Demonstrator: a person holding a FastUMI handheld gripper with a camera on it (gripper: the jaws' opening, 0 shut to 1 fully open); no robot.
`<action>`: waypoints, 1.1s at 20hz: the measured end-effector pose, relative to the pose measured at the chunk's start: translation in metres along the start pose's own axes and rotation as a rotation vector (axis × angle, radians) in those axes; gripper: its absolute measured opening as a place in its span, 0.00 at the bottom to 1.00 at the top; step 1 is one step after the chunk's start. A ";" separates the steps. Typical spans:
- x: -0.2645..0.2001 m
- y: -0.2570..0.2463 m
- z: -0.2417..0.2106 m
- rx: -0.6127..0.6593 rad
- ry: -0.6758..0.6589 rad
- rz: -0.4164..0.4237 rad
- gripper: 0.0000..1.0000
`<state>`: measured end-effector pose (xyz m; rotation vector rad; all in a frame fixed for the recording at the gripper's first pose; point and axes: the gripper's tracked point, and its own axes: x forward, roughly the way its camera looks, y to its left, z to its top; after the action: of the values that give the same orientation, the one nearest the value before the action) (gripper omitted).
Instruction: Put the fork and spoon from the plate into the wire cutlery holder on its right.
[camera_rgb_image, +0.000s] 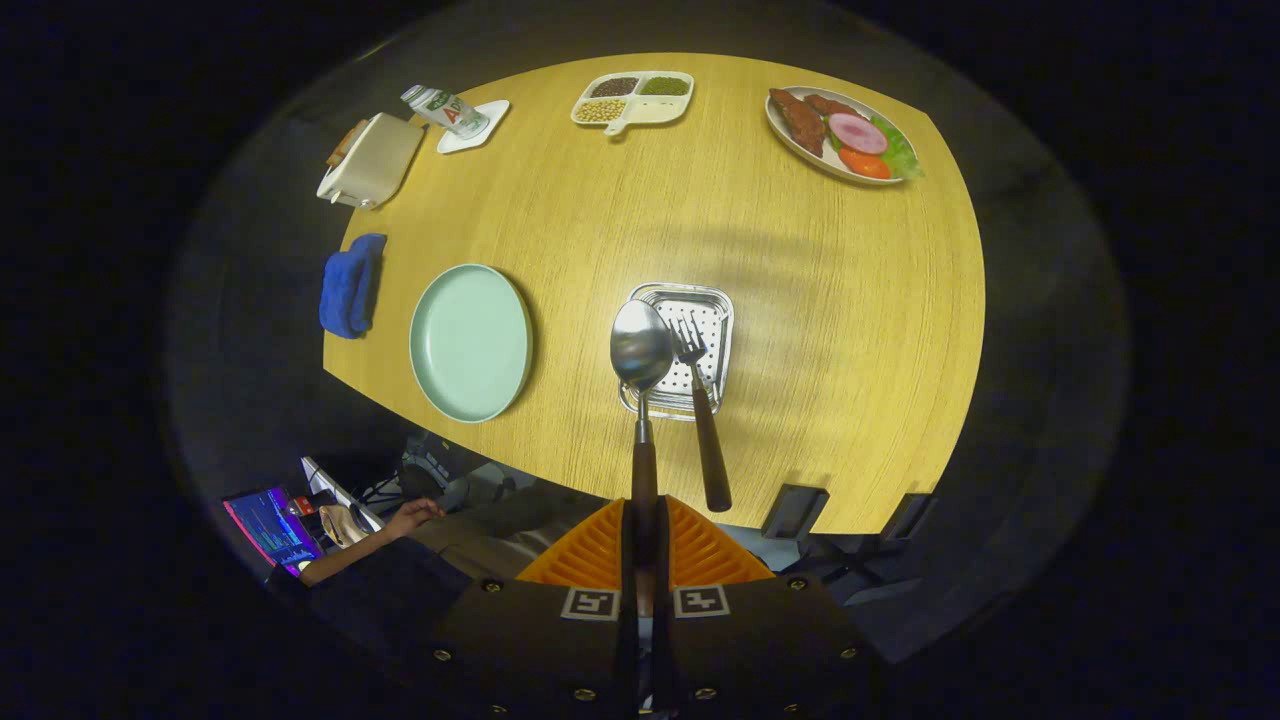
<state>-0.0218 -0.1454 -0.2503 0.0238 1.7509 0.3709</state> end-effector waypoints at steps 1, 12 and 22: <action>0.004 -0.002 0.000 0.015 0.017 -0.002 0.06; 0.049 0.001 0.021 0.063 0.143 -0.057 0.05; 0.053 -0.006 0.036 0.055 0.142 -0.097 0.12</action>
<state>0.0028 -0.1307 -0.3078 -0.0488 1.8946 0.2585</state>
